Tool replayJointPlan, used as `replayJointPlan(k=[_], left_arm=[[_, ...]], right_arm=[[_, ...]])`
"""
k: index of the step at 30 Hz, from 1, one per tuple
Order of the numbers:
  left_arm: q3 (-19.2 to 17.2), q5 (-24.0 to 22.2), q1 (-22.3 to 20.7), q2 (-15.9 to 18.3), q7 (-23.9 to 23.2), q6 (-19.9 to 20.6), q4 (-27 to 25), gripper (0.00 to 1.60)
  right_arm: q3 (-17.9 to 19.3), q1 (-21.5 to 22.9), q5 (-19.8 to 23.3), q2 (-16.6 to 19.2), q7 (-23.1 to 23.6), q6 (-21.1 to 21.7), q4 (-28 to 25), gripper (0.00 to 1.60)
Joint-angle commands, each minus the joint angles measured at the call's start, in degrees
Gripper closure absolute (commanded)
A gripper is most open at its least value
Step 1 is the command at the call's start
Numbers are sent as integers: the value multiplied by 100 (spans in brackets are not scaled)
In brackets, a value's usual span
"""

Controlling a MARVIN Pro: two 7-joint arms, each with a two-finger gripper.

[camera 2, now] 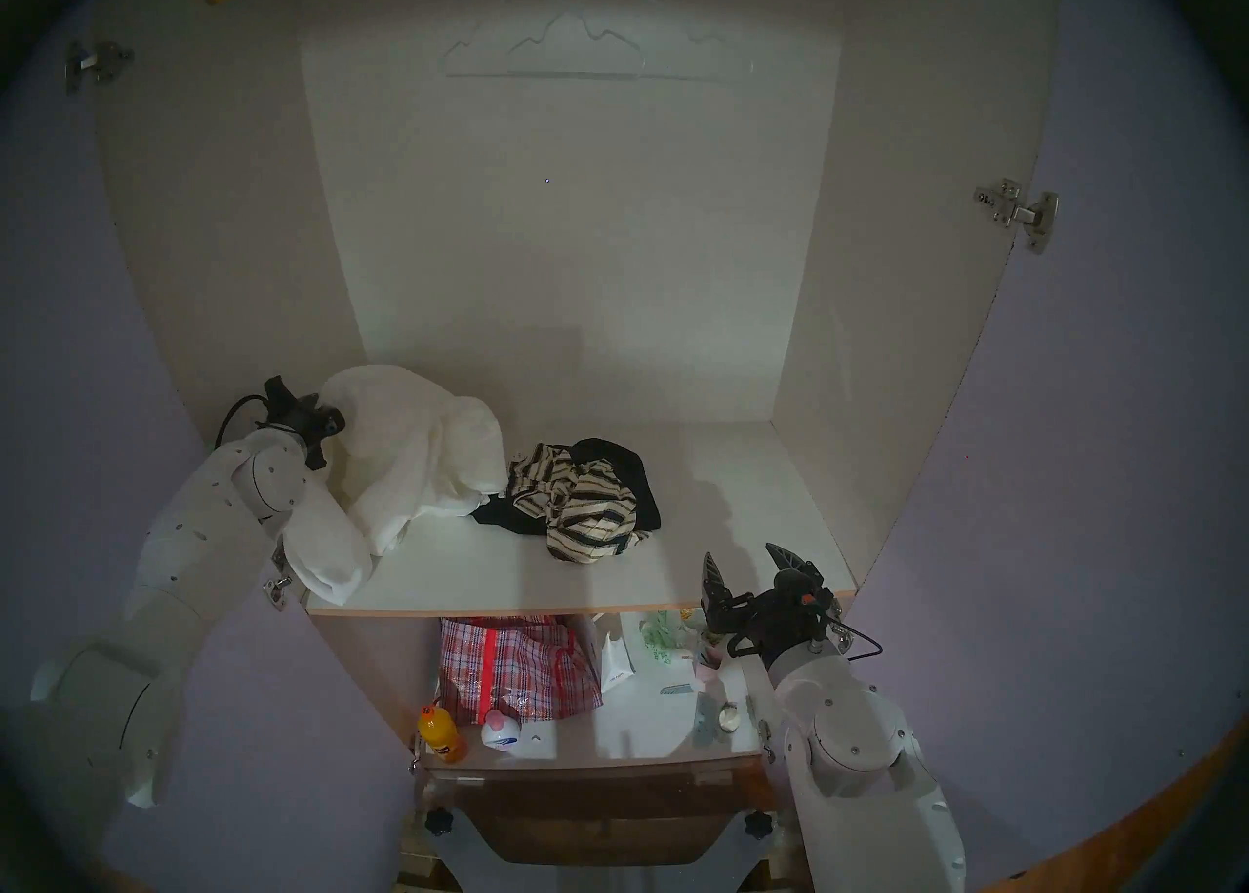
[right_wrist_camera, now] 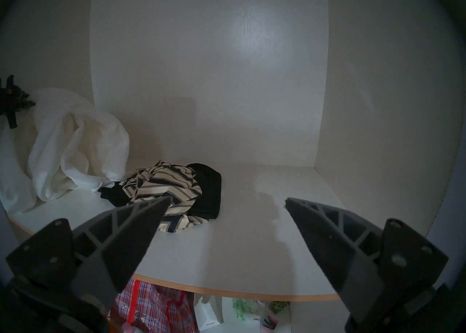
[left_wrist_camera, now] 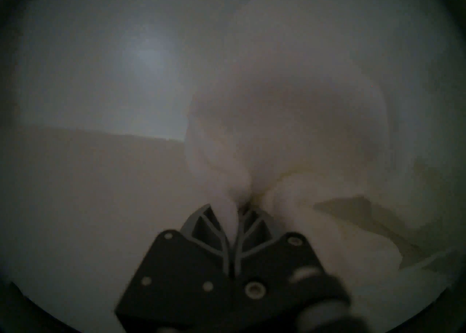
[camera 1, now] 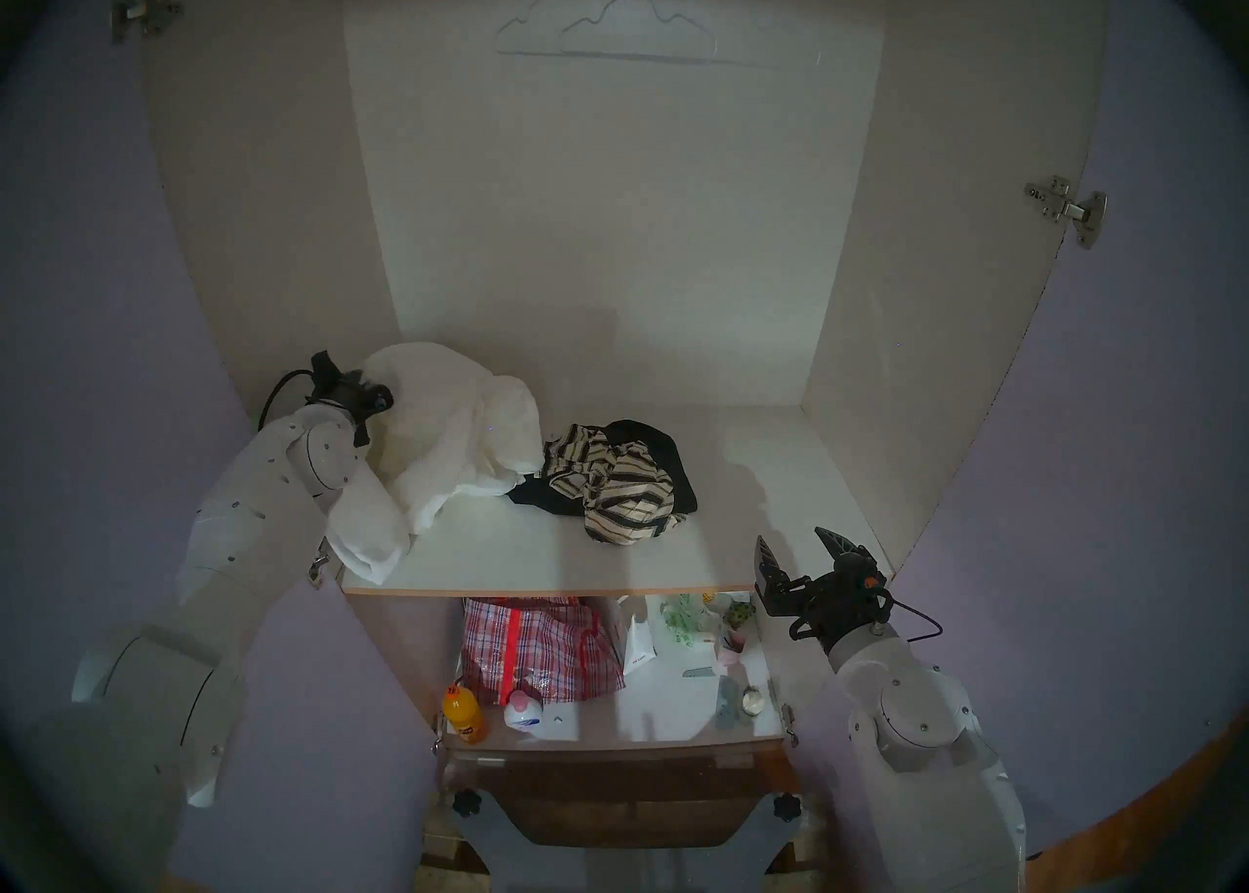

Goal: Sort tops into two piles: light colors and dark colors

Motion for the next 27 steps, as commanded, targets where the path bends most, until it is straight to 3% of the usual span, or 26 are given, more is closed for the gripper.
replayJointPlan(k=[1, 4, 5, 6, 8, 10, 11, 12, 15, 17, 20, 23, 25, 26, 27], left_arm=[[792, 957, -405, -164, -419, -338, 3, 160], [1124, 1321, -690, -392, -772, -415, 179, 160], [1137, 1477, -789, -504, -916, -491, 299, 131], [1248, 1609, -914, -573, -1022, -525, 446, 131], [1350, 1942, -1215, -770, -1249, -617, 882, 112], [1450, 2281, -1474, -923, -1315, -795, 1398, 104], [1442, 2445, -1525, -987, -1358, -832, 1550, 88], [1389, 2452, -1670, -1113, -1371, -847, 1849, 6], [1281, 2530, -1976, -1365, -1247, -831, 2441, 0], [717, 1859, -2035, -1596, -1399, -635, 2412, 0], [335, 1547, -2335, -1787, -1297, -539, 2777, 0], [-13, 673, -2614, -1946, -1161, -447, 3155, 0], [-215, 238, -2726, -2016, -1029, -376, 3360, 0], [-215, 238, -2726, -2016, -1029, -376, 3360, 0], [-554, -69, -2755, -2087, -916, -429, 3478, 0]], right_arm=[[-5, 66, 1, -6, 3, -64, -135, 0], [-4, 63, 1, -7, 4, -71, -142, 0], [-4, 61, 1, -7, 4, -75, -146, 0], [-3, 58, 0, -9, 4, -80, -151, 0], [-3, 53, -2, -10, 3, -88, -159, 0], [-2, 48, -4, -11, 2, -96, -166, 0], [-2, 46, -5, -12, 1, -99, -167, 0], [-2, 44, -6, -12, 0, -104, -170, 0], [-1, 45, -6, -13, 1, -101, -169, 0], [-2, 58, -2, -10, 6, -72, -148, 0], [-1, 63, -1, -10, 7, -66, -141, 0], [-1, 66, -1, -9, 9, -62, -134, 0], [-1, 66, -1, -10, 10, -66, -137, 0], [-1, 66, -1, -10, 10, -66, -137, 0], [-1, 66, -1, -10, 10, -66, -137, 0]])
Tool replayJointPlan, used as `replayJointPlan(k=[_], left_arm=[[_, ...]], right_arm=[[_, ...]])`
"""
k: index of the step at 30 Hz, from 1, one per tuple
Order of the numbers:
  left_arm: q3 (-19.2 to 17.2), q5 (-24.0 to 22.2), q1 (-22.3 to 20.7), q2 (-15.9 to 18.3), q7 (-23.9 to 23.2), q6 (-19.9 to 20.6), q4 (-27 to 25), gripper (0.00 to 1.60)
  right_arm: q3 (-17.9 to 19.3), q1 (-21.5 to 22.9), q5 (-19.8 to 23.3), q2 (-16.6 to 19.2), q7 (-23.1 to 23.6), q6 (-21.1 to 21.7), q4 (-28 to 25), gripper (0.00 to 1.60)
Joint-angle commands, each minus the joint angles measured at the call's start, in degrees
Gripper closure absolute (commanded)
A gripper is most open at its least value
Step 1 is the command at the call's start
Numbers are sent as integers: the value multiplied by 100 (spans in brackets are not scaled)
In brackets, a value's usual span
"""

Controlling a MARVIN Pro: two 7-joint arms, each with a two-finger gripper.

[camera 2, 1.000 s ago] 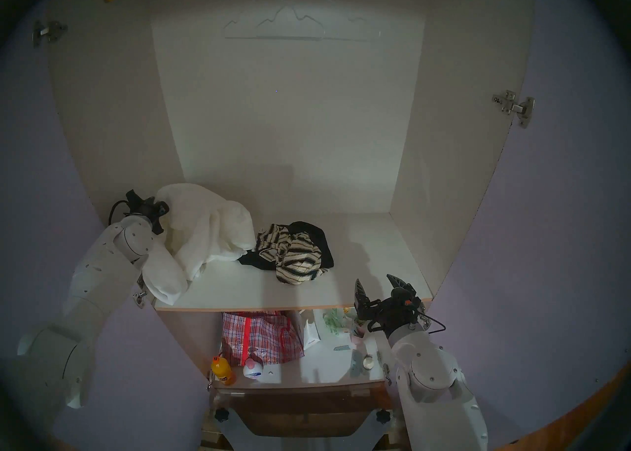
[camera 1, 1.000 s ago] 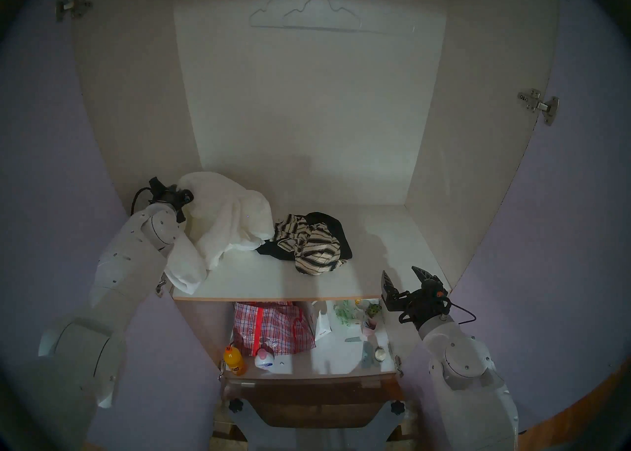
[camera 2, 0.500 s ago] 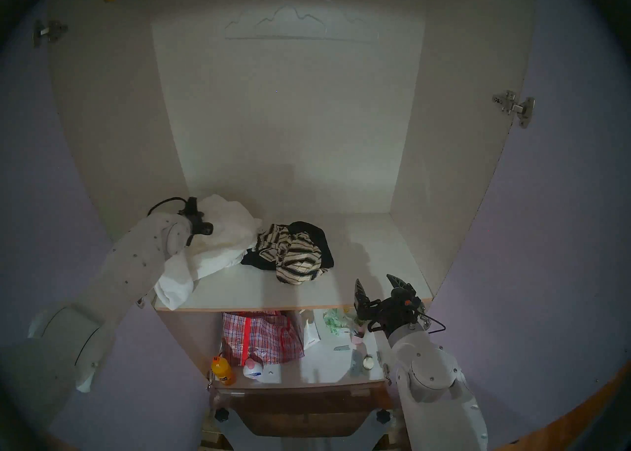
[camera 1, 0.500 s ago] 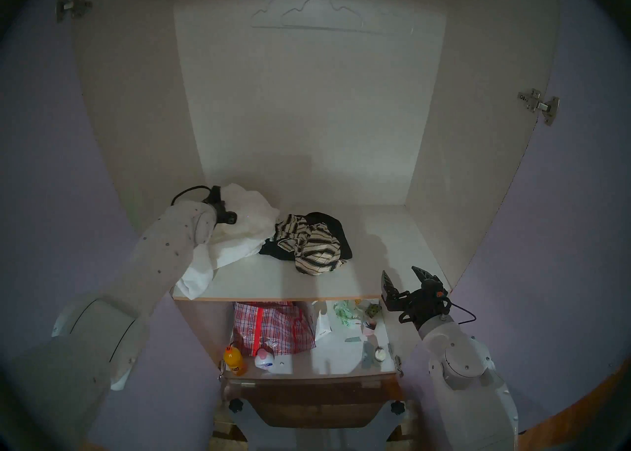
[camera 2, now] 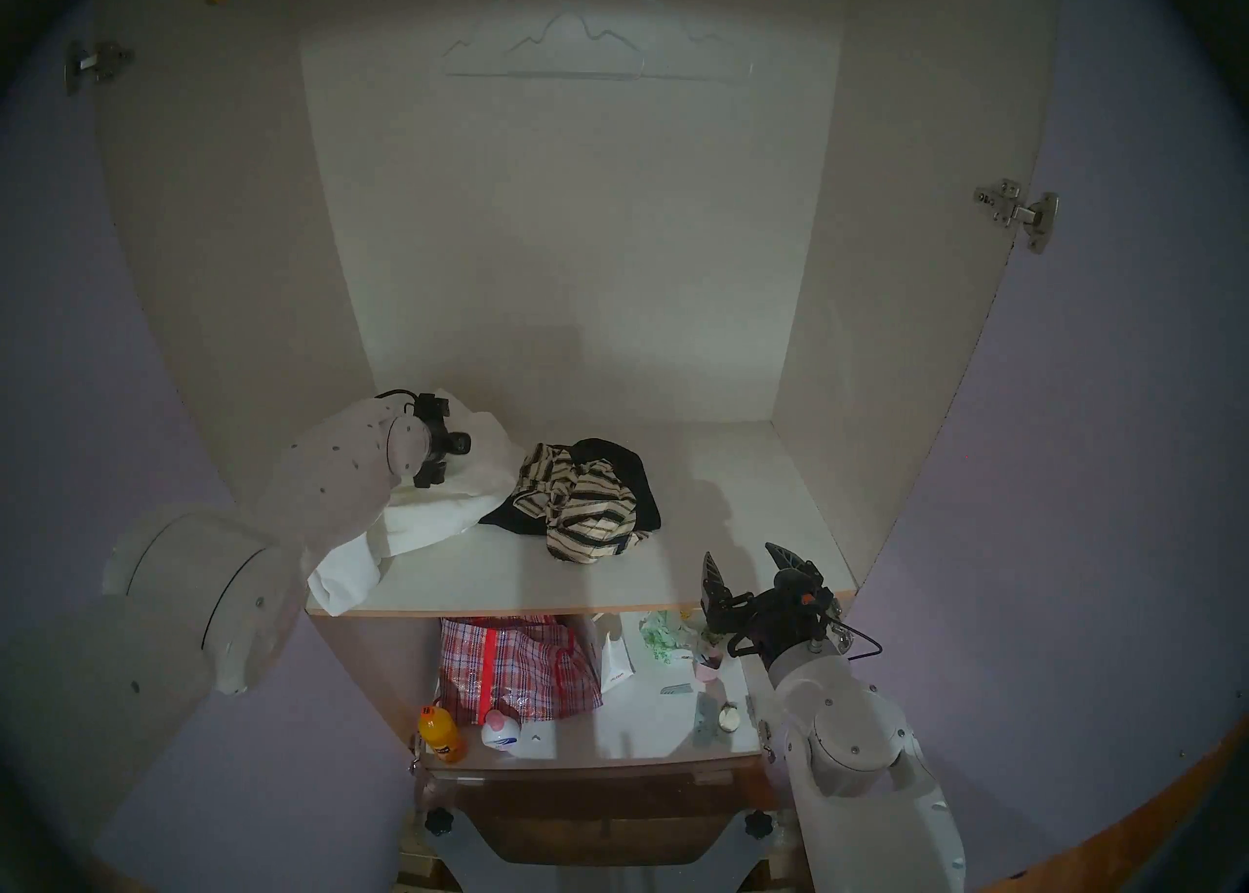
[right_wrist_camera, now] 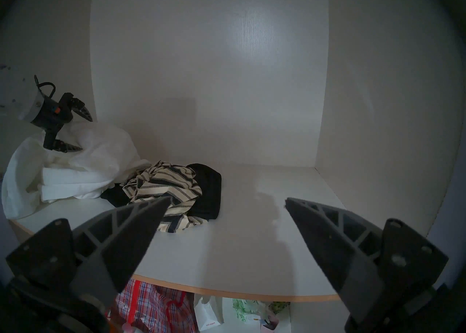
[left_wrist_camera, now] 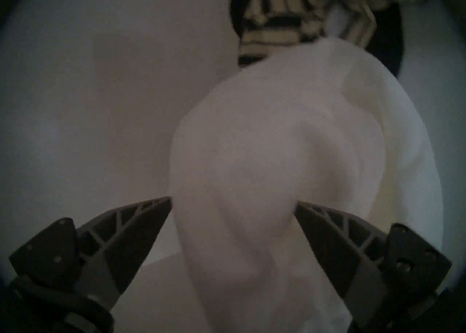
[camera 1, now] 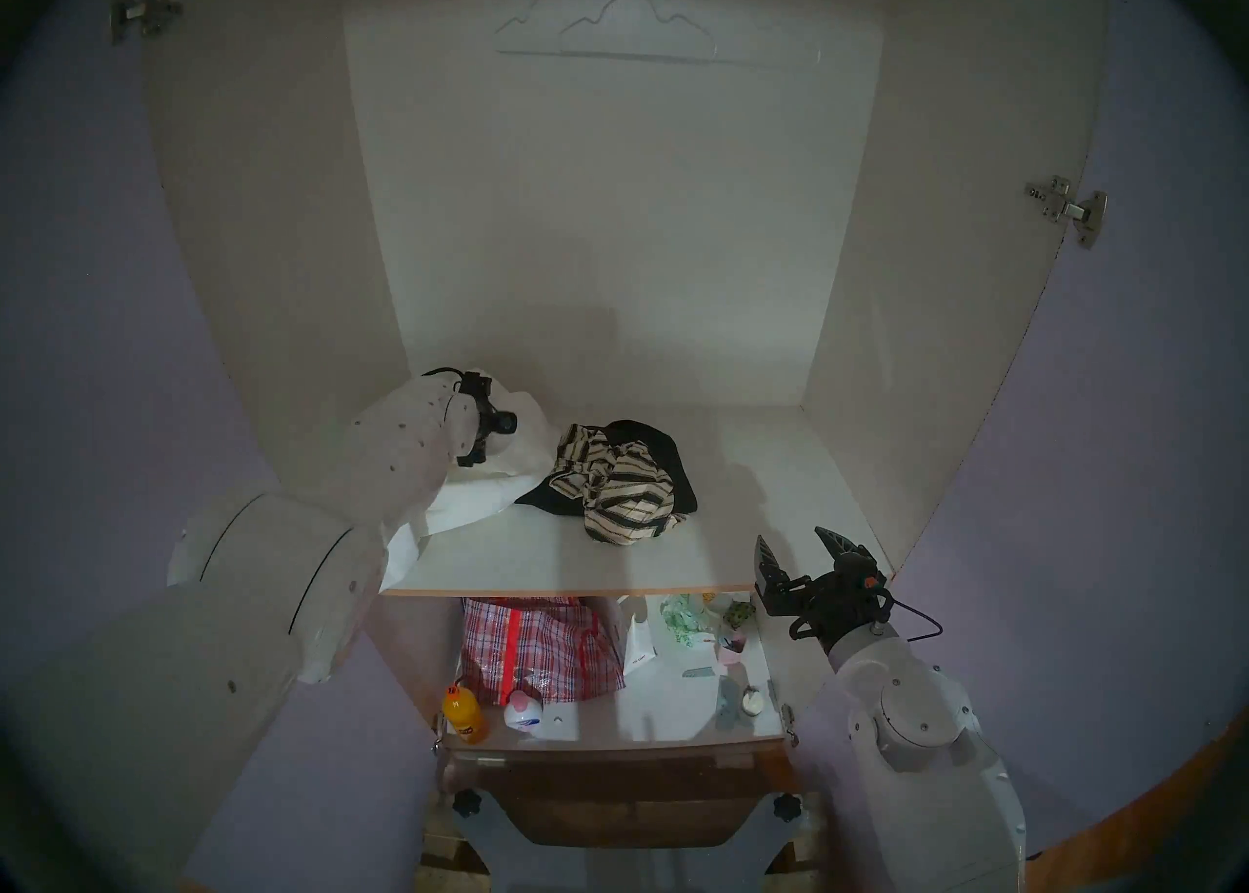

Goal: Sort tops into two piles: light colors and dark colors

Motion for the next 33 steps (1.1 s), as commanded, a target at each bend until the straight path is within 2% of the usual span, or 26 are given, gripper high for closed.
replayJointPlan(k=[1, 2, 3, 4, 8, 14, 15, 16, 17, 21, 23, 31, 33], left_arm=[[-1119, -1208, -237, -62, 485, 73, -100, 0], [-1098, -1483, -180, -62, 639, 7, -109, 0], [-1098, -1483, -180, -62, 639, 7, -109, 0], [-1372, -1688, -101, -117, 757, -31, -135, 0], [-1599, -2325, 212, -204, 1382, -316, -394, 0], [-1609, -2806, 451, -225, 1731, -524, -649, 0], [-1609, -2806, 451, -225, 1731, -524, -649, 0], [-1631, -2896, 511, -219, 1720, -535, -739, 0], [-1617, -2951, 541, -210, 1714, -538, -786, 0], [-1600, -2973, 631, -192, 1692, -540, -935, 0], [-1597, -2973, 642, -191, 1689, -536, -955, 0], [-1577, -2989, 758, -172, 1653, -480, -1159, 0], [-1576, -2991, 782, -169, 1643, -468, -1201, 0]], right_arm=[[-4, 59, 0, -7, 1, -72, -143, 0], [-3, 57, -1, -8, 1, -75, -147, 0], [-3, 57, -1, -8, 1, -75, -147, 0], [-3, 57, -1, -8, 2, -76, -147, 0], [-36, 111, 48, 45, 141, -157, -95, 0], [-239, 398, -5, 176, 371, -138, 126, 0], [-239, 398, -5, 176, 371, -138, 126, 0], [-326, 611, 94, 221, 549, -76, 324, 0], [-421, 766, 3, 306, 616, -94, 475, 0], [-615, 1353, 117, 226, 756, -32, 1091, 0], [-642, 1450, 118, 214, 766, -43, 1203, 0], [-728, 2382, 167, -292, 626, -25, 2426, 0], [-735, 2573, 47, -387, 574, -27, 2697, 0]])
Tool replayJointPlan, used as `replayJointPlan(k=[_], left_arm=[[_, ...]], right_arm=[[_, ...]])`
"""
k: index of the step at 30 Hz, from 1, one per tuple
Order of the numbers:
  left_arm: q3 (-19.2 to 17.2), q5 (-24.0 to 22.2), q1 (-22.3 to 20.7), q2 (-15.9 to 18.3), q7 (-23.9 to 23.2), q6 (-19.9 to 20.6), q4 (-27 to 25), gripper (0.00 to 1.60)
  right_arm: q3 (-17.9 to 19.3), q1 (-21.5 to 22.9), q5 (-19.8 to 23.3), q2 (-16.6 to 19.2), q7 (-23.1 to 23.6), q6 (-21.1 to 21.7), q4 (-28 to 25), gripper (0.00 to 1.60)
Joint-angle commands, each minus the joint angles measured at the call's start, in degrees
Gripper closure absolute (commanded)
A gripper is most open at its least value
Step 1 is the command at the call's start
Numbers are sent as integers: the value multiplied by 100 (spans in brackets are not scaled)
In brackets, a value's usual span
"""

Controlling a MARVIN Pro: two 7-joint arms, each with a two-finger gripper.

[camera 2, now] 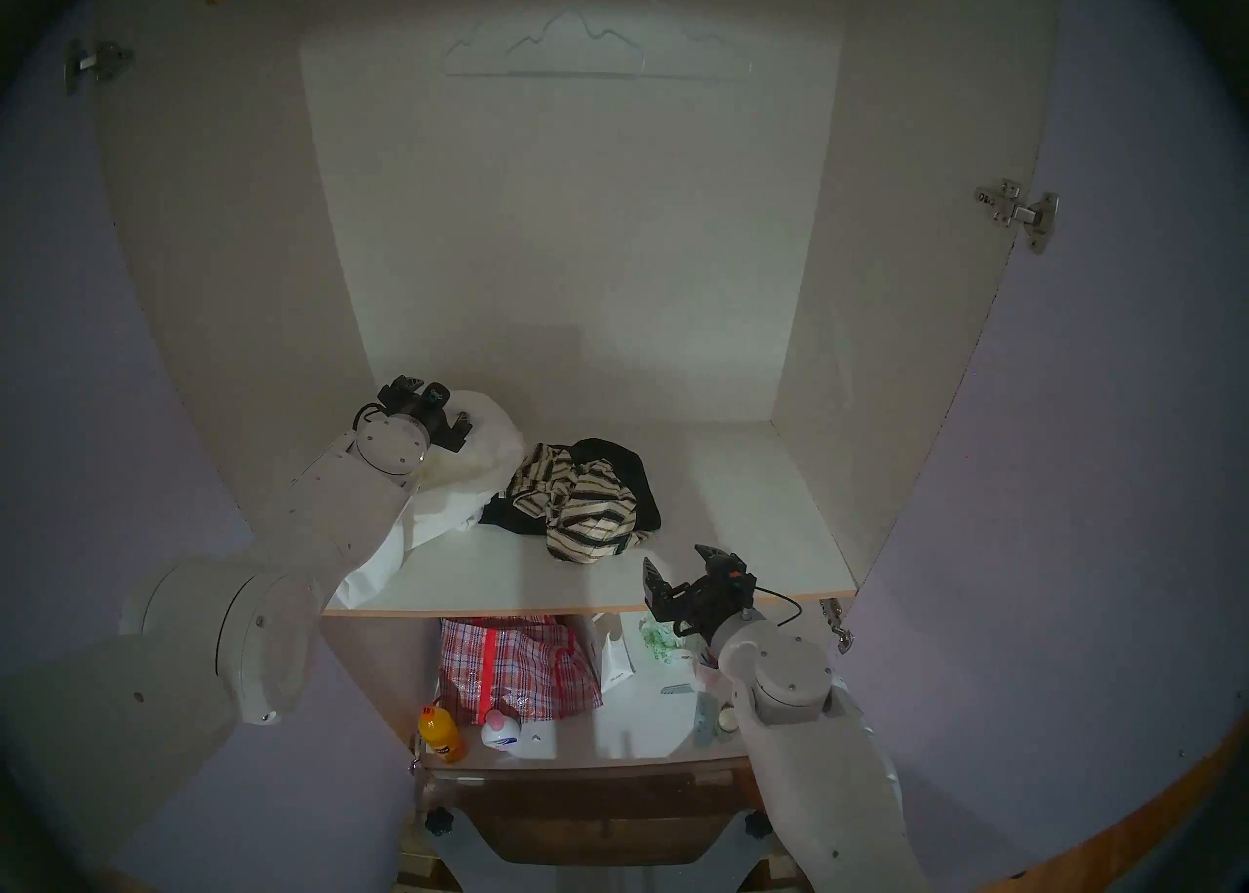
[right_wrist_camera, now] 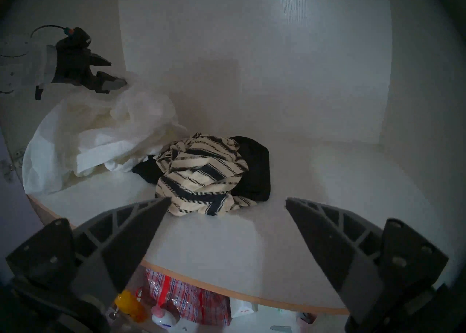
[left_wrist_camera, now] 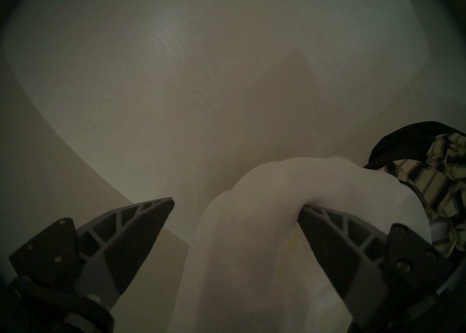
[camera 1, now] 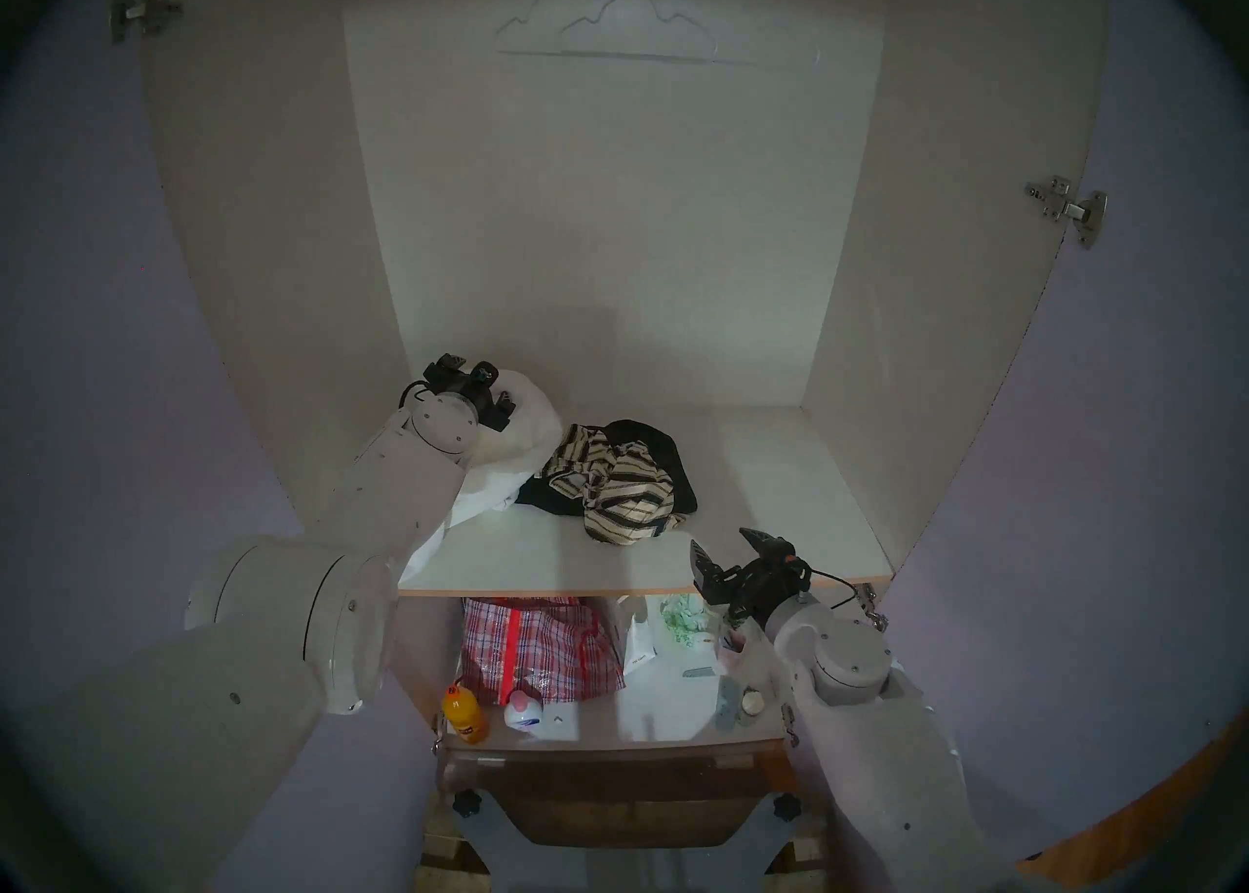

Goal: Sort tops into two piles: light colors and dark colors

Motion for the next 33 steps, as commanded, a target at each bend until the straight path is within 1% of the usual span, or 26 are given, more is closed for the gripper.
replayJointPlan(k=[1, 5, 13, 16, 17, 20, 23, 24, 27, 28, 33], left_arm=[[-12, -18, -149, 8, -23, -59, -347, 0], [-13, -20, -113, 13, -36, -44, -406, 0], [-31, -39, 42, 33, -129, 35, -706, 0], [-46, -51, 144, 43, -196, 113, -903, 0], [-54, -55, 198, 48, -230, 161, -1006, 0], [-62, -55, 242, 50, -256, 202, -1090, 0], [-69, -48, 251, 48, -267, 224, -1106, 0], [-69, -48, 251, 48, -267, 224, -1106, 0], [-74, -43, 262, 46, -278, 250, -1126, 0], [-74, -43, 264, 46, -280, 255, -1130, 0], [-84, -40, 299, 46, -310, 308, -1202, 0]], right_arm=[[-23, 650, -84, -154, -97, -34, 44, 0], [-37, 1061, -130, -236, -147, -120, 455, 0], [-197, 1679, -291, -275, -165, -323, 1071, 0], [-274, 2062, -310, -317, -100, -314, 1597, 0], [-289, 2194, -306, -341, -93, -372, 1807, 0], [-363, 2524, -348, -391, -69, -427, 2302, 0], [-360, 2885, -334, -483, -87, -388, 2833, 0], [-360, 2885, -334, -483, -87, -388, 2833, 0], [-377, 3183, -325, -542, -22, -417, 3271, 0], [-391, 3234, -344, -557, -30, -436, 3339, 0], [-515, 3758, -440, -762, -118, -437, 4163, 0]])
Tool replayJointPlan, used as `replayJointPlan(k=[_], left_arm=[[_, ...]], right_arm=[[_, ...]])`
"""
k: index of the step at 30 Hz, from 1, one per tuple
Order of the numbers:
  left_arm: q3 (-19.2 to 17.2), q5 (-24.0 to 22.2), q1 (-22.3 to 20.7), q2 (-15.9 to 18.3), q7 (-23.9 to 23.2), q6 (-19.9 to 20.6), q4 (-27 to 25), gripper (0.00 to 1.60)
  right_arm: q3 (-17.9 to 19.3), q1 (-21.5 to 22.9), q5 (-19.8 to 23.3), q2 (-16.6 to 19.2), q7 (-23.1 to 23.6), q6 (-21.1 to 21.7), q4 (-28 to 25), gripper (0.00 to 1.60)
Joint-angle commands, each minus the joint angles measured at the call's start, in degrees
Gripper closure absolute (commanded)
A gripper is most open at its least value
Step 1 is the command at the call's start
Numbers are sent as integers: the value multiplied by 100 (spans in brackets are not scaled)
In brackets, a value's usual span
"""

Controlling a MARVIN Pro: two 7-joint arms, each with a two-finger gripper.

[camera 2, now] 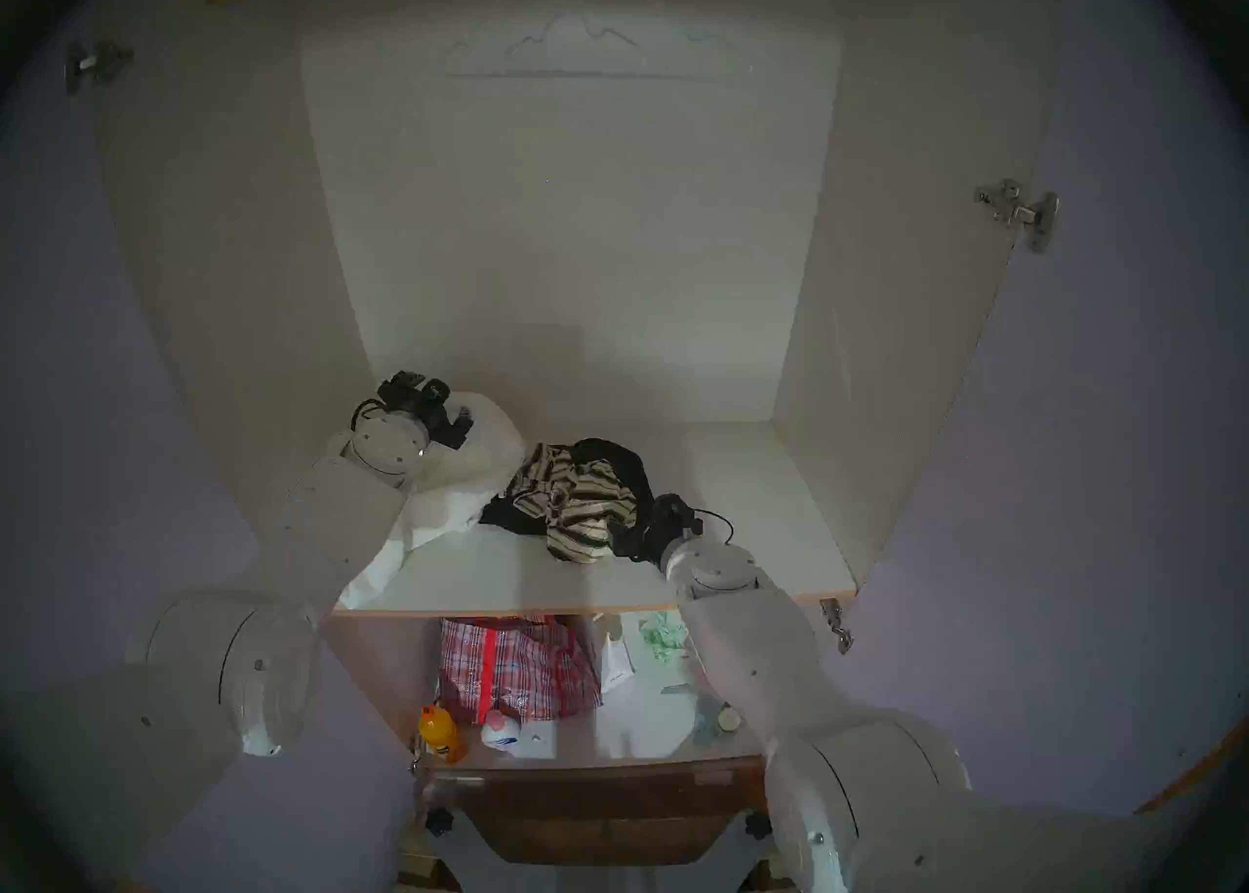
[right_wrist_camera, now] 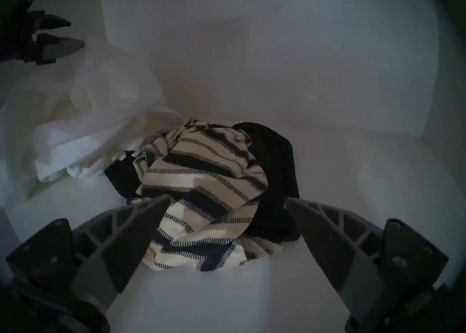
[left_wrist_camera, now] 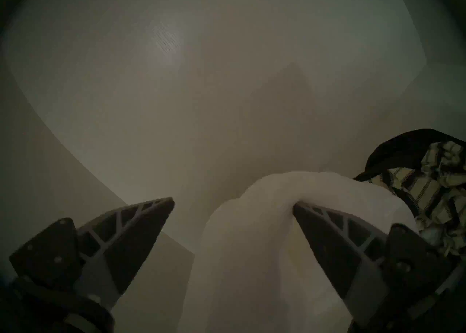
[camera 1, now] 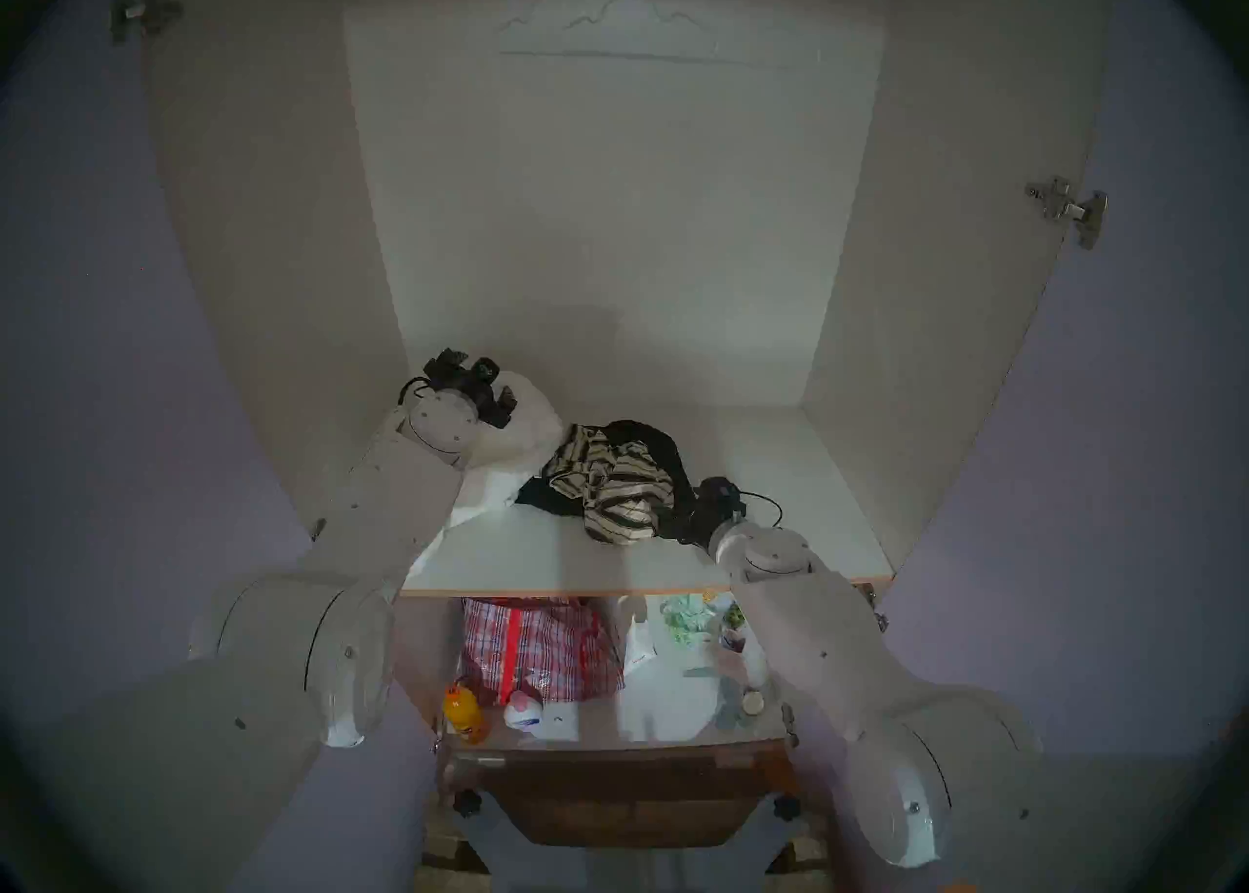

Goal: Sort tops into two piles: light colors and dark colors

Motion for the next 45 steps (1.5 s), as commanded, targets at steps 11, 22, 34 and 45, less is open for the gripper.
replayJointPlan(k=[11, 22, 34, 45], left_arm=[[-27, -14, -109, 8, -48, 70, -356, 0], [-30, -11, -93, 8, -60, 96, -376, 0], [-30, -8, -89, 7, -59, 93, -359, 0], [-29, -5, -85, 5, -56, 91, -326, 0]], right_arm=[[-221, 1464, -254, -643, -662, -211, 1508, 0], [-203, 1782, -246, -780, -942, -173, 2289, 0], [57, 1799, -45, -887, -1234, 233, 2518, 0], [408, 1930, 95, -981, -1478, 617, 2565, 0]])
